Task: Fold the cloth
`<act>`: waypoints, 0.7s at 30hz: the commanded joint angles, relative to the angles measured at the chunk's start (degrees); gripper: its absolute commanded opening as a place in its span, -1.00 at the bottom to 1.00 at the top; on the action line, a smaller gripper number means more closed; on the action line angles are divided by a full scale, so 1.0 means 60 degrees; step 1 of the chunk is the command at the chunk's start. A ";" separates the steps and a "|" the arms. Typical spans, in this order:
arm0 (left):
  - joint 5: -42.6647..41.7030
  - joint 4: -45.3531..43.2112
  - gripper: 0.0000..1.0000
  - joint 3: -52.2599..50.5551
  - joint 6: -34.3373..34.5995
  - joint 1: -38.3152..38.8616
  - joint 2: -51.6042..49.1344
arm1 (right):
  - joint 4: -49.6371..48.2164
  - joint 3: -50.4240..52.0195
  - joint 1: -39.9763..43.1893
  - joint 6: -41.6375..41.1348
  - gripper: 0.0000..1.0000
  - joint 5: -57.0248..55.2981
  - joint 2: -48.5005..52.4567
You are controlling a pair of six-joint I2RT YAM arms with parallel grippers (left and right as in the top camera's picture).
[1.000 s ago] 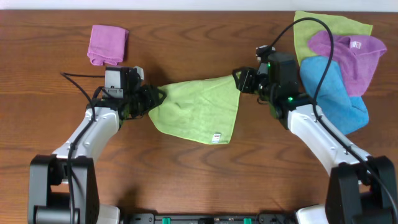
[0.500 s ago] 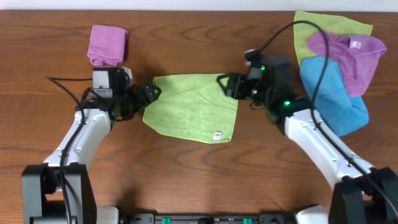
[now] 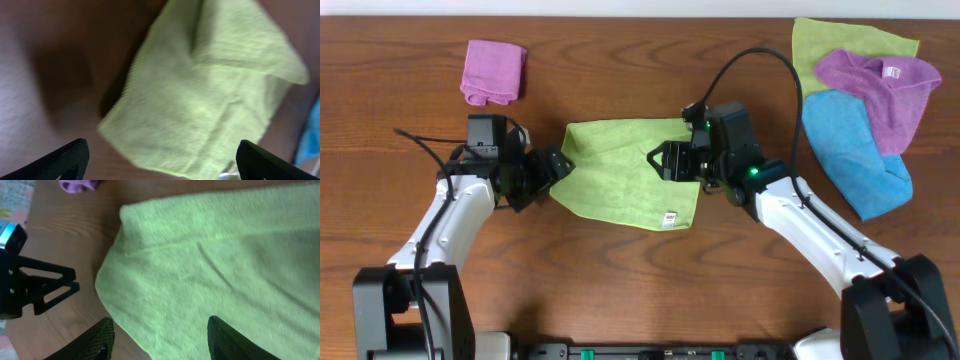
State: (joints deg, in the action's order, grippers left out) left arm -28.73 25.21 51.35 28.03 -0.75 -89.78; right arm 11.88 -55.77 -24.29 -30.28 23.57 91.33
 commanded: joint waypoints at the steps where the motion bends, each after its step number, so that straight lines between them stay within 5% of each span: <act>1: 0.0769 0.0157 0.90 0.0164 -0.0350 -0.0084 0.0160 | 0.0211 -0.0149 0.0124 -0.0350 0.19 0.0036 -0.0317; 8: 0.1053 -0.0189 0.90 0.0157 -0.0503 -0.0084 -0.0401 | 0.0612 -0.0149 0.0124 -0.0342 0.17 0.0040 -0.1038; 21: -0.0514 -0.1712 0.94 0.0157 -0.0415 -0.0062 -0.1701 | 0.1067 -0.0149 0.0124 -0.0306 0.13 0.0040 -0.1512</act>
State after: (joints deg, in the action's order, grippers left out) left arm -30.06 15.07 51.37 25.67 -0.75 -98.83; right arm 18.11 -55.77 -24.29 -31.64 23.59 82.83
